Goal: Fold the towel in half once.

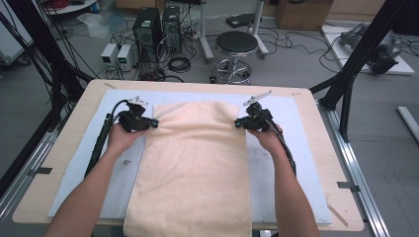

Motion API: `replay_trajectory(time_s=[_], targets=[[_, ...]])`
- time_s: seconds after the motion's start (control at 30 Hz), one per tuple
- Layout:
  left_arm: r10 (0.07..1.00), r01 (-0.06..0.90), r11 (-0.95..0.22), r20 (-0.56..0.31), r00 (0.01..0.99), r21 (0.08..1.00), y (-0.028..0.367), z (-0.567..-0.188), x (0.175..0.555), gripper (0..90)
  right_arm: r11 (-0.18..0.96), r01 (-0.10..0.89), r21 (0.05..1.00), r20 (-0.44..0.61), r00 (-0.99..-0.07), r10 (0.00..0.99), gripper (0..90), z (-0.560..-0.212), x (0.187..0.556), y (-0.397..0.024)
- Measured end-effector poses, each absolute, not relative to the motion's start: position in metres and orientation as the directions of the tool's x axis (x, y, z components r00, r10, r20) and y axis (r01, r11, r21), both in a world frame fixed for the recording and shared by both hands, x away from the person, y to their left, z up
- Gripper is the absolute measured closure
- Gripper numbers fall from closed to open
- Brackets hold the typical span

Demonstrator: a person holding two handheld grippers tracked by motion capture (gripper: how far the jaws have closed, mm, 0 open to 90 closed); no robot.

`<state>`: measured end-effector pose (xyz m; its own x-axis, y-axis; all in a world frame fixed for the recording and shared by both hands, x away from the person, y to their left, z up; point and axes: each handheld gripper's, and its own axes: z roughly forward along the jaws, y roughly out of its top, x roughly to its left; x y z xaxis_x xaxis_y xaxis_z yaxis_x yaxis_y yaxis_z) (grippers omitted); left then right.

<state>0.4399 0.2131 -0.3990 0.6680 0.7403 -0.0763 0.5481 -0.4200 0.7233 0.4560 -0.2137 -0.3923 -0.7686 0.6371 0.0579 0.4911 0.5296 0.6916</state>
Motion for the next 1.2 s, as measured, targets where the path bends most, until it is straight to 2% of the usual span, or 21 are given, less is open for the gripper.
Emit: replay_trajectory(time_s=[0.3, 0.67, 0.97, 1.2], targets=[[0.714, 0.500, -0.410, -0.072, 0.696, 0.763, 0.222, -0.380, 0.419, 84.4, 0.529, 0.426, 0.734, 0.045, -0.807, 0.588, 83.8, -0.370, 0.436, -0.217], [0.662, 0.429, -0.431, -0.045, 0.748, 0.794, 0.228, -0.368, 0.375, 84.3, 0.534, 0.341, 0.774, 0.024, -0.858, 0.514, 83.6, -0.352, 0.389, -0.222], [0.613, 0.407, -0.470, -0.042, 0.789, 0.783, 0.231, -0.395, 0.329, 84.0, 0.570, 0.336, 0.750, 0.036, -0.881, 0.472, 82.8, -0.382, 0.342, -0.225], [0.591, 0.421, -0.486, -0.066, 0.804, 0.766, 0.234, -0.417, 0.312, 79.8, 0.588, 0.359, 0.725, 0.055, -0.880, 0.471, 79.8, -0.407, 0.320, -0.228]])
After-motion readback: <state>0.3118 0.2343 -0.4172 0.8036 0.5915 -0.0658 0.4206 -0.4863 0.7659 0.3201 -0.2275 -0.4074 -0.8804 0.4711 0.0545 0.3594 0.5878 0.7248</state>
